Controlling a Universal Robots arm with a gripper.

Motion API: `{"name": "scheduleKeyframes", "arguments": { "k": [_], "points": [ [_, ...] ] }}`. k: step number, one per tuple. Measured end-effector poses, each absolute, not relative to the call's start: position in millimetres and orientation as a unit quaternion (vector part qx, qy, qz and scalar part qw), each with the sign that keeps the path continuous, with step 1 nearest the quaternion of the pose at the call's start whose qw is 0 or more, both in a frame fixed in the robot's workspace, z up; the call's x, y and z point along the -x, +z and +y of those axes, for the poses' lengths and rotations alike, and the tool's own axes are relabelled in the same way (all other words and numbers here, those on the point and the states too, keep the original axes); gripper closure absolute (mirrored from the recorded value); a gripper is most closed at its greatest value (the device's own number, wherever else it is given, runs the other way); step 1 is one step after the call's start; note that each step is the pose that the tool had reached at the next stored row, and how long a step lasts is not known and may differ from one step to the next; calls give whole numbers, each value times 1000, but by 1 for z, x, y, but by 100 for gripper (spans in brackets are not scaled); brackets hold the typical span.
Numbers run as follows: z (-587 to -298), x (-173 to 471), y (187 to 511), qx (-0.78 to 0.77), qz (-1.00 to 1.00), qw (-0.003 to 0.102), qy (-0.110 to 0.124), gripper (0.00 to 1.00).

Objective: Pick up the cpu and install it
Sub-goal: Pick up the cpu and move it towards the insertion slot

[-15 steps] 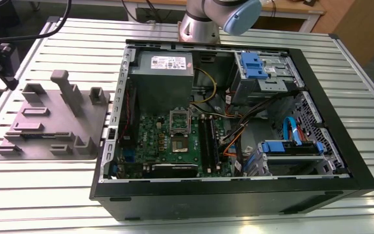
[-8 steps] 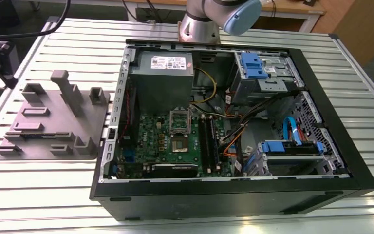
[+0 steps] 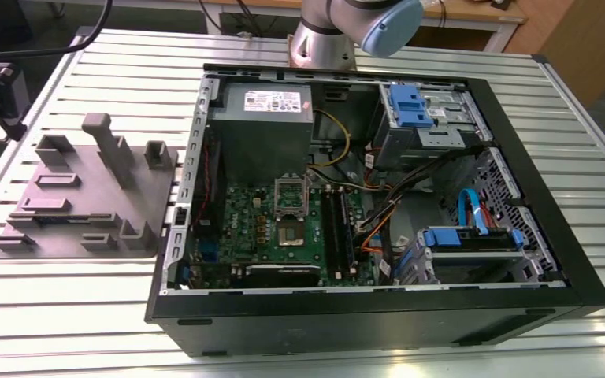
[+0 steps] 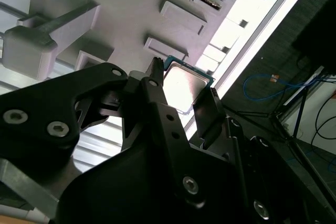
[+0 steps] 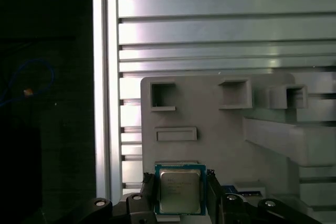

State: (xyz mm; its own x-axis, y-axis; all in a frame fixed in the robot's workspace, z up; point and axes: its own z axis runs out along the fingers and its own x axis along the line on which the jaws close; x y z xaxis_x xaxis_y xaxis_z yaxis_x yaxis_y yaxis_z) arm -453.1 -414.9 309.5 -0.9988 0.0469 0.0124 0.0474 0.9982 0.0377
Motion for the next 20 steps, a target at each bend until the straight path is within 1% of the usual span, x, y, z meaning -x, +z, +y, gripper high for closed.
{"name": "scheduleKeyframes", "arguments": {
  "k": [20],
  "points": [
    [-415,453,316,24,-1000,6,-19,53]
  ]
}}
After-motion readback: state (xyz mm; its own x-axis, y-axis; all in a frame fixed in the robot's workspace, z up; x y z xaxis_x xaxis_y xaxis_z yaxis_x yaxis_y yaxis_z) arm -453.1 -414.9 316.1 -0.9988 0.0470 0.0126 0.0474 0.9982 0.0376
